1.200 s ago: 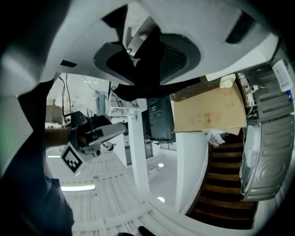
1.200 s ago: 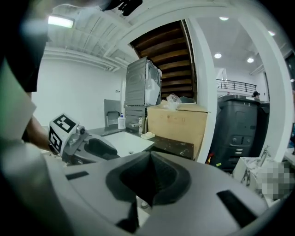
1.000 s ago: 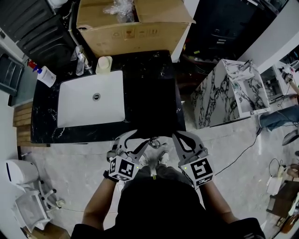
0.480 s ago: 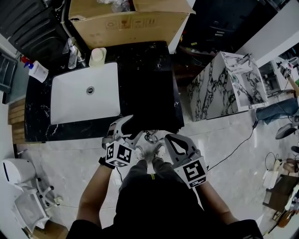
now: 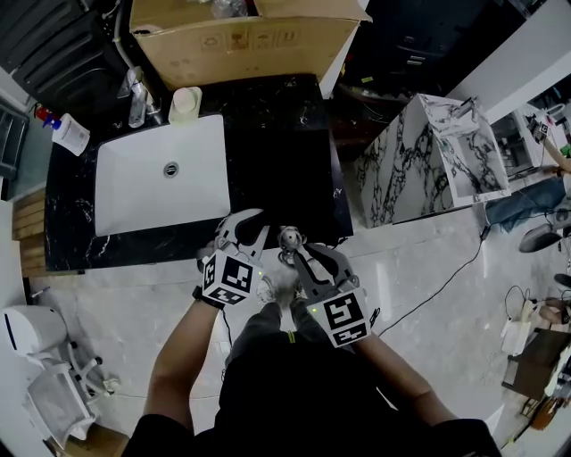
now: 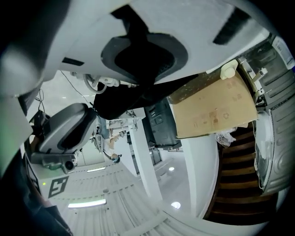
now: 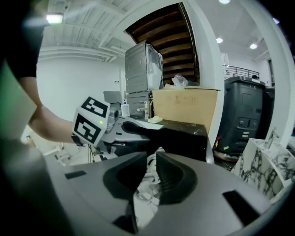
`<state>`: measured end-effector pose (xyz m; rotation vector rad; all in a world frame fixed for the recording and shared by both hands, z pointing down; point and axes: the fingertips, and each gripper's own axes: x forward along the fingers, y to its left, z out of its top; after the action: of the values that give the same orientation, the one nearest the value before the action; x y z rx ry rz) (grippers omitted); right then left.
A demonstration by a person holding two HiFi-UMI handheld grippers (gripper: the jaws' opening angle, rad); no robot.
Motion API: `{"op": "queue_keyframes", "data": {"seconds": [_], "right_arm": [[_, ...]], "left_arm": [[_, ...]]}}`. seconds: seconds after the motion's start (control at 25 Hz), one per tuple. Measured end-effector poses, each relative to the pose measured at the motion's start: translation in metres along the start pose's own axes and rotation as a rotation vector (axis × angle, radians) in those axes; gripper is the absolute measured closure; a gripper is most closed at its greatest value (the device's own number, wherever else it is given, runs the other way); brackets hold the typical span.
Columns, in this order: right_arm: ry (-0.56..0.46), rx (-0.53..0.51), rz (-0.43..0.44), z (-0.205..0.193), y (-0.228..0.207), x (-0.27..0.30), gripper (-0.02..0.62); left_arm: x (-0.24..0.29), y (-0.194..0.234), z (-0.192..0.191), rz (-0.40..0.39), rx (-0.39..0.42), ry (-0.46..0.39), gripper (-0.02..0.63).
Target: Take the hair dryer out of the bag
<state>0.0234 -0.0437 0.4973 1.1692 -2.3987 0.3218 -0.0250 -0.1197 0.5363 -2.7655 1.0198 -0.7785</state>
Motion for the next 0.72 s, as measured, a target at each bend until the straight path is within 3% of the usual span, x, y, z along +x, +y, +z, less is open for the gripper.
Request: {"op": "queue_keyframes", "data": {"seconds": [0.16,0.4,0.72], "right_arm": [[0.003,0.038,-0.072,0.0,-0.008,0.019,0.511],[0.061,0.118,-0.14,-0.006,-0.017,0.05,0.41],[0.091,0.133,-0.231,-0.01,-0.022,0.074,0.37]], "left_arm": [[-0.001,0.002,0.015,-0.009,-0.025,-0.028,0.571],[-0.005,0.006,0.026,-0.016,-0.051,-0.055,0.572],[-0.009,0.007,0.027,-0.015,-0.064,-0.074,0.572]]}}
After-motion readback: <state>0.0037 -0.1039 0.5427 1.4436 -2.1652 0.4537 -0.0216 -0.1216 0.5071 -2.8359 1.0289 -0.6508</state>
